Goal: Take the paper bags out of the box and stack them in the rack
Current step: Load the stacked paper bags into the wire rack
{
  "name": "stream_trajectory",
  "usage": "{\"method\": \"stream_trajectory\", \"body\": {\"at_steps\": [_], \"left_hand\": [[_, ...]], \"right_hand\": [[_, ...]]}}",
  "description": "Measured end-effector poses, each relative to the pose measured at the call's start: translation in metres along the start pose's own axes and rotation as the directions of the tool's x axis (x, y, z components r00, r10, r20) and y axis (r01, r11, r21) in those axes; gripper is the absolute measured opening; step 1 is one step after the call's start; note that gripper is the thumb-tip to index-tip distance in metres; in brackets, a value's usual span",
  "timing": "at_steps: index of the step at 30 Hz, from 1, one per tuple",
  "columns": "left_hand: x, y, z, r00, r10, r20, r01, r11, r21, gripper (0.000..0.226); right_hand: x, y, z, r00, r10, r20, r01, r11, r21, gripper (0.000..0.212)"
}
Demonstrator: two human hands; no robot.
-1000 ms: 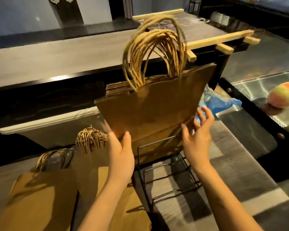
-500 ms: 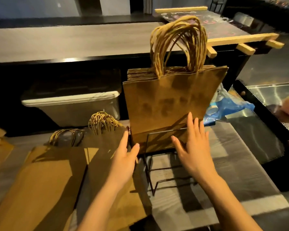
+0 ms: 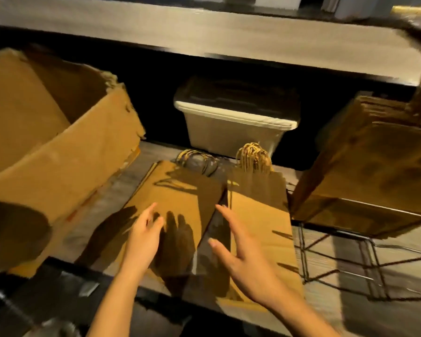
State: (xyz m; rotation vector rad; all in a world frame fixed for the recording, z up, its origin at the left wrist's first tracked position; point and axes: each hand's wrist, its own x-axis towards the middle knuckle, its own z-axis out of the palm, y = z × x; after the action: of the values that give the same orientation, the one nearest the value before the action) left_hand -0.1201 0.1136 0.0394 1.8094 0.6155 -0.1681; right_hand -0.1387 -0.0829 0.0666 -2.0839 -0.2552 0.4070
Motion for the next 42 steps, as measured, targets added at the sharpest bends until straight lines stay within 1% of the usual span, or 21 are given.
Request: {"method": "stream_trajectory", "body": {"at_steps": [4, 6, 8, 10, 11, 13, 14, 16, 18, 19, 20, 22, 23, 25, 27, 30, 32, 34, 37, 39, 42], "left_hand": [[0.007, -0.030, -0.038, 0.990, -0.118, -0.080, 0.122, 0.991, 0.055, 0.044], [0.011, -0.045, -0.052, 0.983, -0.160, -0.092, 0.164, 0.985, 0.046, 0.046], [0.015, -0.054, -0.057, 0.980, -0.177, -0.090, 0.181, 0.982, 0.042, 0.050], [0.020, -0.060, -0.060, 0.975, -0.197, -0.104, 0.203, 0.978, 0.056, 0.052], [0.022, -0.062, -0.061, 0.971, -0.215, -0.105, 0.223, 0.973, 0.064, 0.053], [0.026, -0.067, -0.063, 0.961, -0.259, -0.099, 0.267, 0.960, 0.083, 0.055], [0.029, -0.069, -0.063, 0.959, -0.265, -0.103, 0.276, 0.954, 0.117, 0.056], [0.033, -0.073, -0.065, 0.963, -0.248, -0.109, 0.268, 0.923, 0.276, 0.060], [0.039, -0.075, -0.069, 0.968, -0.230, -0.100, 0.251, 0.864, 0.436, 0.063], [0.041, -0.076, -0.071, 0.966, -0.242, -0.094, 0.257, 0.847, 0.465, 0.064], [0.043, -0.076, -0.072, 0.964, -0.252, -0.087, 0.263, 0.845, 0.466, 0.064], [0.042, -0.078, -0.073, 0.964, -0.254, -0.076, 0.261, 0.863, 0.433, 0.065], [0.040, -0.079, -0.073, 0.966, -0.248, -0.078, 0.258, 0.880, 0.398, 0.065], [0.034, -0.081, -0.070, 0.968, -0.224, -0.109, 0.248, 0.908, 0.337, 0.062], [0.026, -0.082, -0.064, 0.968, -0.201, -0.149, 0.240, 0.913, 0.329, 0.058], [0.017, -0.082, -0.054, 0.967, -0.167, -0.194, 0.224, 0.918, 0.326, 0.054], [0.013, -0.079, -0.050, 0.963, -0.175, -0.205, 0.237, 0.912, 0.335, 0.053], [0.010, -0.073, -0.048, 0.961, -0.183, -0.207, 0.246, 0.909, 0.338, 0.053], [0.005, -0.053, -0.041, 0.957, -0.190, -0.218, 0.235, 0.951, 0.201, 0.055], [0.002, -0.033, -0.033, 0.965, -0.167, -0.204, 0.187, 0.979, 0.083, 0.056], [-0.001, -0.010, -0.024, 0.973, -0.139, -0.186, 0.127, 0.989, -0.077, 0.052]], "right_hand": [[0.017, 0.005, 0.040, 0.970, 0.126, 0.209, -0.132, 0.991, 0.016, 0.068], [0.024, 0.010, 0.059, 0.945, 0.206, 0.256, -0.224, 0.974, 0.042, 0.072], [0.026, 0.018, 0.071, 0.911, 0.317, 0.263, -0.360, 0.923, 0.136, 0.077], [0.029, 0.020, 0.081, 0.864, 0.422, 0.274, -0.492, 0.822, 0.286, 0.081], [0.029, 0.021, 0.085, 0.850, 0.453, 0.270, -0.526, 0.757, 0.387, 0.082], [0.031, 0.019, 0.090, 0.838, 0.476, 0.268, -0.533, 0.605, 0.591, 0.079], [0.032, 0.017, 0.090, 0.833, 0.479, 0.276, -0.525, 0.530, 0.665, 0.074], [0.032, 0.009, 0.088, 0.823, 0.482, 0.300, -0.511, 0.400, 0.761, 0.059], [0.032, 0.006, 0.085, 0.826, 0.489, 0.281, -0.483, 0.356, 0.800, 0.050], [0.031, 0.005, 0.084, 0.825, 0.502, 0.259, -0.471, 0.356, 0.807, 0.049], [0.030, 0.006, 0.082, 0.826, 0.517, 0.226, -0.459, 0.382, 0.802, 0.048], [0.030, 0.007, 0.079, 0.829, 0.532, 0.171, -0.436, 0.425, 0.793, 0.041], [0.031, 0.005, 0.076, 0.835, 0.526, 0.161, -0.425, 0.430, 0.797, 0.038], [0.035, 0.000, 0.069, 0.854, 0.485, 0.187, -0.417, 0.426, 0.803, 0.040], [0.039, -0.006, 0.063, 0.879, 0.411, 0.243, -0.427, 0.450, 0.785, 0.045], [0.040, -0.009, 0.059, 0.906, 0.320, 0.276, -0.418, 0.586, 0.694, 0.059], [0.037, -0.009, 0.055, 0.924, 0.278, 0.262, -0.382, 0.665, 0.642, 0.063], [0.030, -0.009, 0.048, 0.942, 0.216, 0.256, -0.330, 0.721, 0.609, 0.065], [0.018, -0.007, 0.023, 0.953, 0.118, 0.280, -0.269, 0.757, 0.595, 0.069], [0.009, -0.006, 0.001, 0.956, 0.063, 0.286, -0.219, 0.803, 0.554, 0.069], [-0.005, -0.003, -0.030, 0.963, 0.025, 0.268, -0.165, 0.843, 0.512, 0.068]]}}
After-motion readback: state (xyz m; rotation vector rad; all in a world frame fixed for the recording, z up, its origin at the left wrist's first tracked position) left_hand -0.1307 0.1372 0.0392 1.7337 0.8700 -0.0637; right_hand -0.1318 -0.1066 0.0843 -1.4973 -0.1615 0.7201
